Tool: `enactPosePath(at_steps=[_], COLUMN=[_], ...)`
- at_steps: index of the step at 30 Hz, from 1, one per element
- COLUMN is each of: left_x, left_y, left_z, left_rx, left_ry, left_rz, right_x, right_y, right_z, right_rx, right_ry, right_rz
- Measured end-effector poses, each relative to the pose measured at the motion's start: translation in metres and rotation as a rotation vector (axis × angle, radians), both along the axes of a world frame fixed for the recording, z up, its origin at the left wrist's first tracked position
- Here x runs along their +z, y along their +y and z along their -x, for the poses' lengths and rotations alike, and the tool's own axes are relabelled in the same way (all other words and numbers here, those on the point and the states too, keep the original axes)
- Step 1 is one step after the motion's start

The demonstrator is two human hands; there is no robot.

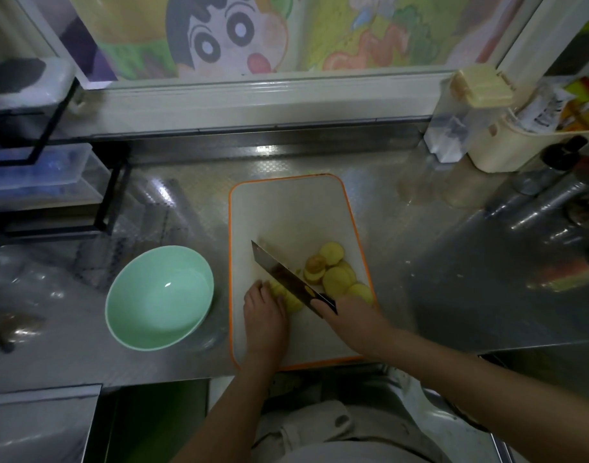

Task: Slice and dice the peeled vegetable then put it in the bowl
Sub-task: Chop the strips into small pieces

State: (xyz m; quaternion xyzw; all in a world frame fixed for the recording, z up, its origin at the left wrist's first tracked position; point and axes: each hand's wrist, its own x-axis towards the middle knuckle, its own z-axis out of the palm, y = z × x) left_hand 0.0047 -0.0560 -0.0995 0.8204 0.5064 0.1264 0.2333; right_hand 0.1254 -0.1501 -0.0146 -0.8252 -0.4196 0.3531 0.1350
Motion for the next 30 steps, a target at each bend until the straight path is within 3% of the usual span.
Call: enactPosePath(at_steps=[11, 16, 30], left_x=[-0.009, -0.012, -0.025], left_y=[0.005, 0.008, 0.011], left_z=[-0.002, -0.001, 0.002], left_rx=[-0.039, -0.039, -0.058], left_ry=[0.044, 0.070, 0.103], left_rz=[-0.178, -0.172, -0.267], right_x=[0.005, 0.008, -0.004], right_y=[0.000, 0.007, 0.014], right_z=[0.004, 0.005, 0.010], right_rx=[0.025, 0.059, -0.004], right_ry=[0.014, 0.065, 0.057], right_rz=[0.079, 0.189, 0.171])
